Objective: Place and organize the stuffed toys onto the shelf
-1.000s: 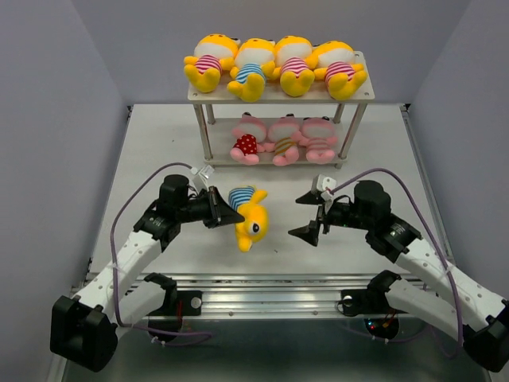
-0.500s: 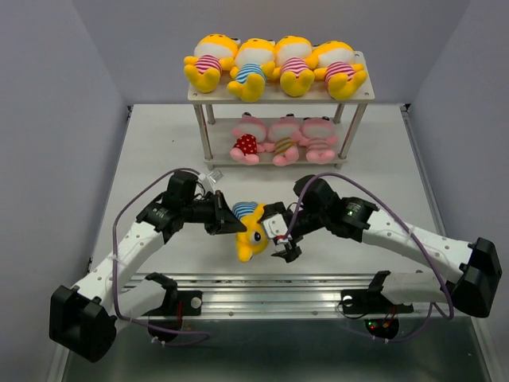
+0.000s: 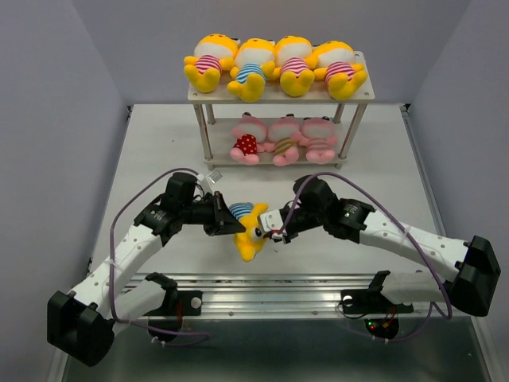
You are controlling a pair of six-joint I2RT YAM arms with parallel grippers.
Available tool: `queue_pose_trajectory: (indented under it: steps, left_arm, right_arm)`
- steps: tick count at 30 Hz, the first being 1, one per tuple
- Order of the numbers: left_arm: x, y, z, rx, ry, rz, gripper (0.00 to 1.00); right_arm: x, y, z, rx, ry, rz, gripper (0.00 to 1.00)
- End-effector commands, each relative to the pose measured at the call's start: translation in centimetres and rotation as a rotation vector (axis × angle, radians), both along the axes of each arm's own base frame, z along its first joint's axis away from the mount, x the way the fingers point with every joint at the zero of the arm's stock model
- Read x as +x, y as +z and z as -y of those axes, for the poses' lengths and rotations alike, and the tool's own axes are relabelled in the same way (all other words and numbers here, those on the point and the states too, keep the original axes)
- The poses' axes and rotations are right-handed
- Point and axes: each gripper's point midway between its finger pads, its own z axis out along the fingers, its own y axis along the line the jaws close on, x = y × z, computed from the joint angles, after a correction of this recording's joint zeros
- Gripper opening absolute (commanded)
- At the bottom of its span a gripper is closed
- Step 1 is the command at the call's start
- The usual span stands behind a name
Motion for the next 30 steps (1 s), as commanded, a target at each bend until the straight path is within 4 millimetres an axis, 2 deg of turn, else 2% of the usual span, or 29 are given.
queue_pose_trajectory:
  steps: [1, 4, 6, 7, 8, 9, 10, 12, 14, 15, 16, 19, 22, 23, 24, 27, 29, 30]
  left_arm:
    - [-0.3, 4.2, 1.2, -0.109, -0.075, 0.121, 0.08]
    - [0.4, 4.8, 1.3, -0.115, -0.060, 0.168, 0.46]
    - [0.7, 5.2, 1.2, -0.110, -0.043, 0.185, 0.58]
    - [1.6, 5.9, 1.1, -0.102, 0.001, 0.224, 0.82]
    - [1.9, 6.3, 1.1, -0.103, 0.015, 0.243, 0.93]
    - [2.7, 7.0, 0.8, -0.092, 0.053, 0.277, 0.98]
    - [3.1, 7.6, 0.7, -0.084, 0.068, 0.307, 0.99]
    - [4.6, 9.0, 0.0, -0.050, 0.145, 0.377, 0.99]
    - [6.1, 10.0, -1.2, 0.004, 0.239, 0.439, 0.99]
    - [7.7, 10.6, -2.8, 0.068, 0.359, 0.462, 0.99]
    - [8.5, 11.2, -3.7, 0.093, 0.431, 0.470, 0.99]
    - [9.9, 13.9, -6.0, 0.095, 0.607, 0.536, 0.99]
    - [9.8, 15.7, -7.3, 0.056, 0.679, 0.613, 0.99]
    - [9.6, 15.6, -7.5, 0.055, 0.683, 0.623, 0.99]
    - [9.2, 16.1, -7.7, 0.038, 0.686, 0.645, 0.99]
    - [8.3, 15.6, -7.3, 0.019, 0.635, 0.673, 0.99]
    - [7.1, 14.4, -5.9, -0.031, 0.535, 0.697, 0.99]
    - [6.3, 11.9, -4.9, -0.041, 0.459, 0.661, 0.99]
  right_arm:
    - [0.1, 2.0, -1.8, 0.096, 0.019, 0.022, 0.01]
    - [0.0, 2.5, -1.7, 0.136, -0.001, 0.006, 0.01]
    - [0.1, 3.2, -2.0, 0.172, -0.034, -0.028, 0.01]
    - [0.3, 3.3, -1.9, 0.192, -0.091, -0.076, 0.01]
    - [0.6, 3.6, -1.9, 0.216, -0.127, -0.102, 0.01]
    - [0.7, 3.1, -1.6, 0.215, -0.166, -0.132, 0.01]
    - [1.9, 4.0, -1.5, 0.264, -0.292, -0.197, 0.01]
    - [3.8, 4.0, -0.7, 0.295, -0.456, -0.242, 0.01]
    - [4.0, 4.1, 0.0, 0.326, -0.554, -0.348, 0.01]
    - [4.6, 4.3, 0.5, 0.345, -0.619, -0.371, 0.01]
    - [4.5, 4.6, 0.7, 0.374, -0.685, -0.482, 0.01]
    - [5.4, 5.5, 2.2, 0.427, -0.877, -0.636, 0.01]
    - [5.6, 6.6, 3.7, 0.430, -0.996, -0.735, 0.01]
    - [5.9, 8.3, 3.9, 0.467, -1.001, -0.754, 0.01]
    - [5.7, 8.9, 3.9, 0.472, -0.995, -0.768, 0.01]
    - [6.1, 10.0, 4.2, 0.510, -1.024, -0.827, 0.01]
    - [7.3, 10.8, 4.8, 0.556, -1.085, -0.873, 0.01]
    - [7.8, 11.8, 5.1, 0.585, -1.096, -0.888, 0.01]
